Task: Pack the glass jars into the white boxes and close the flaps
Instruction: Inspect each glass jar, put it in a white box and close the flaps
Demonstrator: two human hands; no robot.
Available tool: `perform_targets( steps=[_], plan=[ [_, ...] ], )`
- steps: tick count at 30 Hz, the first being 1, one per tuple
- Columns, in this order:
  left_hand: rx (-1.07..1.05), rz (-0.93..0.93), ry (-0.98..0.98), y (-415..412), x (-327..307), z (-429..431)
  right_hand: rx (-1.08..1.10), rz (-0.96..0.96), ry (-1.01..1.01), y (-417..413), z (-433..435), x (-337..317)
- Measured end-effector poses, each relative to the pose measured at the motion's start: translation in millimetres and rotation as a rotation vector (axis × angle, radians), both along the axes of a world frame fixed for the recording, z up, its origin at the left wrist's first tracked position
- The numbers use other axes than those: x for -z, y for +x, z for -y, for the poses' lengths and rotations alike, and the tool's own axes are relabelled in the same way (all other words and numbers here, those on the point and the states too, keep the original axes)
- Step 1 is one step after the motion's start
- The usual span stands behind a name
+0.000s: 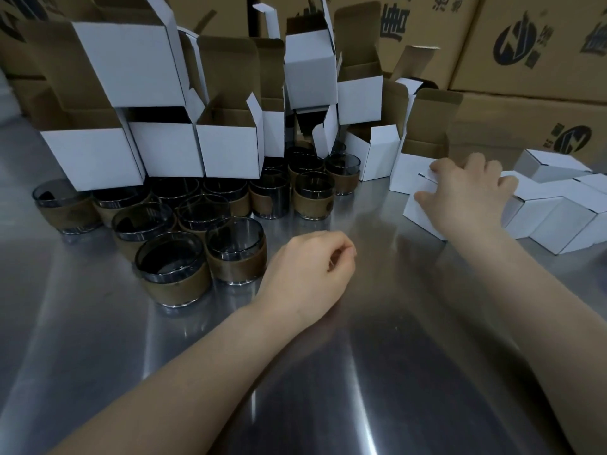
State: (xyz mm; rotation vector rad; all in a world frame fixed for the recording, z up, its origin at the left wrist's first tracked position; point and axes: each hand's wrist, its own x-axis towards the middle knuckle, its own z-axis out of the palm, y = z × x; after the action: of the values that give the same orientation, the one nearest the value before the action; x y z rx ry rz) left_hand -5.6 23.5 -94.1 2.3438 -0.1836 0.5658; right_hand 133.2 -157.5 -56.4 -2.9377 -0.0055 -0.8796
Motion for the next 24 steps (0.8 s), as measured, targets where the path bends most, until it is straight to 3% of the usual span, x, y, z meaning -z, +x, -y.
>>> perform_targets(
  steps=[4, 9, 12, 16, 24],
  plan=[
    [0.002, -0.002, 0.003, 0, 0, 0, -0.023, 0.068, 0.008, 0, -2, 4],
    [-0.021, 0.005, -0.039, 1, -1, 1, -0.348, 0.201, 0.012, -15, -33, 4],
    [-0.074, 0.010, -0.118, 2, -1, 0, -0.599, -0.090, 0.259, -22, -67, 7],
    [-0.145, 0.026, -0.188, 5, 0, -2, -0.705, -0.447, 0.617, -22, -96, 18],
    [-0.193, 0.013, -0.213, 8, 0, -2, -0.635, -0.455, 0.828, -14, -103, 26]
  ],
)
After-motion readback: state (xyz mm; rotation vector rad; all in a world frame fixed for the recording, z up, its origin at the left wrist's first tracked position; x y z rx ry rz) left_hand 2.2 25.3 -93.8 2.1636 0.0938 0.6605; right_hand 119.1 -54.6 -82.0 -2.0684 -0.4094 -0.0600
